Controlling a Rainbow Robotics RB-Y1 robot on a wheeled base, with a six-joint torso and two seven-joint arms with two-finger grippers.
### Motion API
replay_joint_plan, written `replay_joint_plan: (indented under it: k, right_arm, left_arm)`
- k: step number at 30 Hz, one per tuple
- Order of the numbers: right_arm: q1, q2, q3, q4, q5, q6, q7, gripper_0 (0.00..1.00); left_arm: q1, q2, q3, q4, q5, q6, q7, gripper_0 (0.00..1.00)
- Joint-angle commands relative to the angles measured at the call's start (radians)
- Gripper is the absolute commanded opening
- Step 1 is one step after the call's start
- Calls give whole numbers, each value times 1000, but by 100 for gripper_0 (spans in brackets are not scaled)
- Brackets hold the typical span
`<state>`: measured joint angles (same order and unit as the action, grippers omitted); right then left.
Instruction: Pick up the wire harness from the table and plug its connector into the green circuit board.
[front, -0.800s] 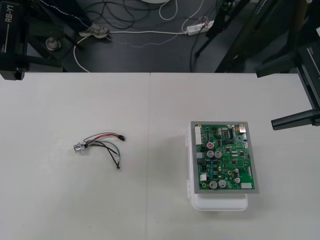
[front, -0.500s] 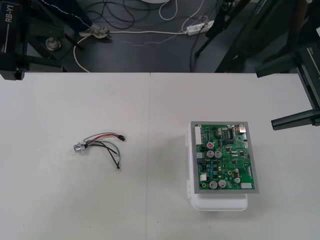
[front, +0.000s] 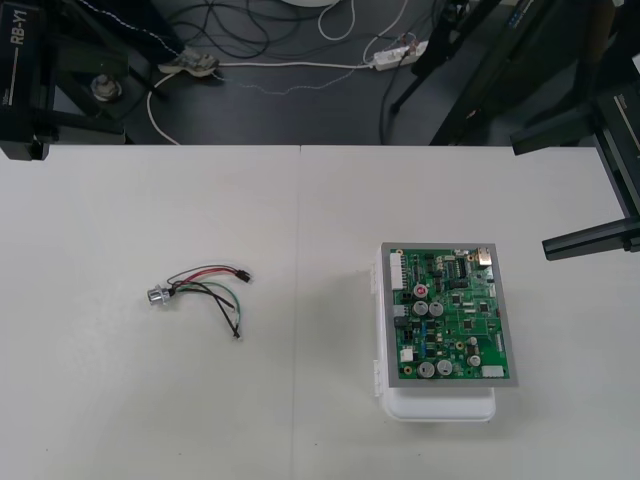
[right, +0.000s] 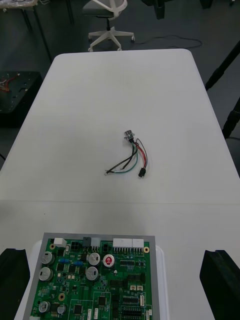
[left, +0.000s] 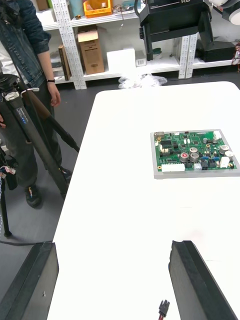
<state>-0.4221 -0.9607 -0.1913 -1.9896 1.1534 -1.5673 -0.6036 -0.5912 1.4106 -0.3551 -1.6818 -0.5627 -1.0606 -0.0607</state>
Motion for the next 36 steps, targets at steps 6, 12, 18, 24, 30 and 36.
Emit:
replay_joint_plan:
  k: [6, 12, 18, 24, 30, 36]
  right_arm:
    - [-33, -15, -34, 2, -6, -3, 30, 100]
    - [-33, -15, -34, 2, -6, -3, 30, 100]
    - [-33, -15, -34, 2, -6, -3, 30, 100]
    - [-33, -15, -34, 2, -6, -3, 30, 100]
    - [-33, -15, -34, 2, -6, -3, 30, 100]
    - [-33, -15, -34, 2, -6, -3, 30, 100]
  left_arm:
    - [-33, 4, 27, -7, 6, 1, 45, 65]
    - [-33, 4, 27, -7, 6, 1, 45, 65]
    - [-33, 4, 27, -7, 6, 1, 45, 65]
    - [-33, 4, 27, -7, 6, 1, 45, 65]
    - [-33, 4, 27, -7, 6, 1, 45, 65]
    - [-33, 4, 27, -7, 6, 1, 45, 65]
